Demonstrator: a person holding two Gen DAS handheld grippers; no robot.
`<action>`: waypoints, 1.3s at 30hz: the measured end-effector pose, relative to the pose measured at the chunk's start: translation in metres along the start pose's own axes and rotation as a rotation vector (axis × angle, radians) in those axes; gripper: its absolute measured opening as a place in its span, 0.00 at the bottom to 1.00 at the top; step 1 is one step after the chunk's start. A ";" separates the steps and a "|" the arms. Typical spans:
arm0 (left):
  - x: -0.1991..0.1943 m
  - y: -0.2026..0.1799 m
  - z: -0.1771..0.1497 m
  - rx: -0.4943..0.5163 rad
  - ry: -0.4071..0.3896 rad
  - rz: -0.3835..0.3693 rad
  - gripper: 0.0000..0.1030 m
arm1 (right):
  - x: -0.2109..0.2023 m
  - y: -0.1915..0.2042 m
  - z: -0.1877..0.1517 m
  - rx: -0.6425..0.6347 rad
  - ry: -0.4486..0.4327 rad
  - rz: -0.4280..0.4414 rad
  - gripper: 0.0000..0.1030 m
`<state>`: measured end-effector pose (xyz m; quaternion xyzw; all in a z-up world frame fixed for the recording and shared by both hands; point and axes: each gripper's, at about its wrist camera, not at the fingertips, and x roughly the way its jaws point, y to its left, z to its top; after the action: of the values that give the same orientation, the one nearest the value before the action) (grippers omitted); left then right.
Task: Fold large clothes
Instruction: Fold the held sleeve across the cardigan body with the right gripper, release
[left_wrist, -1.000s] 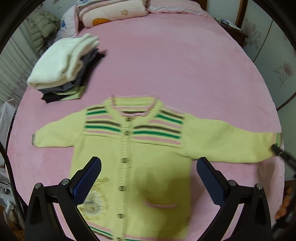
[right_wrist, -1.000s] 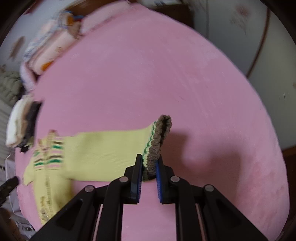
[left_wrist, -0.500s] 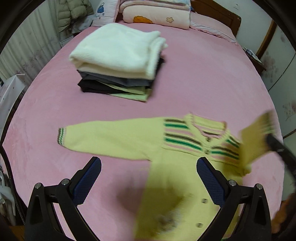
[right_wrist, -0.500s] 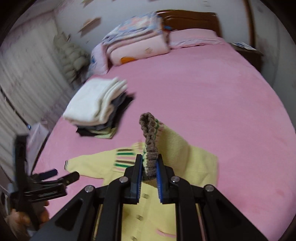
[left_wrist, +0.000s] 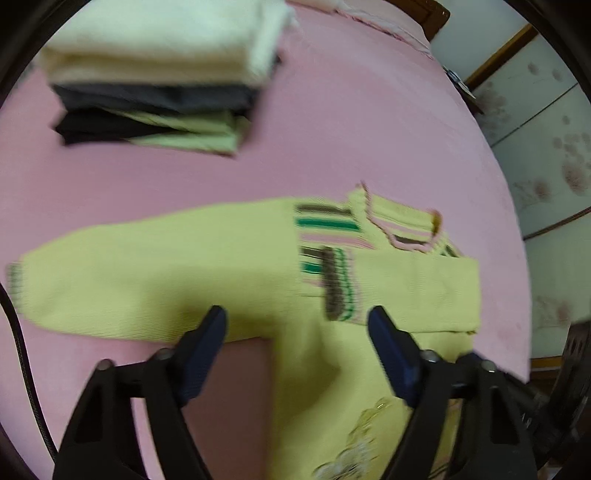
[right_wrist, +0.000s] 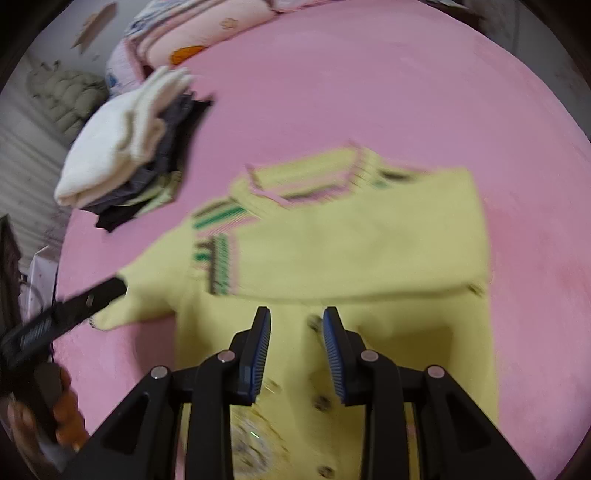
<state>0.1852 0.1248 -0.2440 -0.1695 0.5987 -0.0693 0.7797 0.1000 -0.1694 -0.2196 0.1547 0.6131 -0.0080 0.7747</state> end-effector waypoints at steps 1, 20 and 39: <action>0.011 -0.003 0.002 -0.007 0.018 -0.020 0.63 | -0.001 -0.007 -0.002 0.016 0.003 -0.010 0.29; 0.032 -0.062 0.011 0.122 -0.112 0.133 0.00 | -0.002 -0.082 -0.019 0.202 -0.013 -0.038 0.29; 0.086 -0.033 -0.004 -0.035 0.100 0.038 0.42 | 0.020 -0.095 -0.008 0.169 0.036 -0.020 0.29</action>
<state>0.2079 0.0666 -0.3117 -0.1680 0.6413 -0.0525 0.7468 0.0782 -0.2543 -0.2624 0.2136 0.6255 -0.0647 0.7476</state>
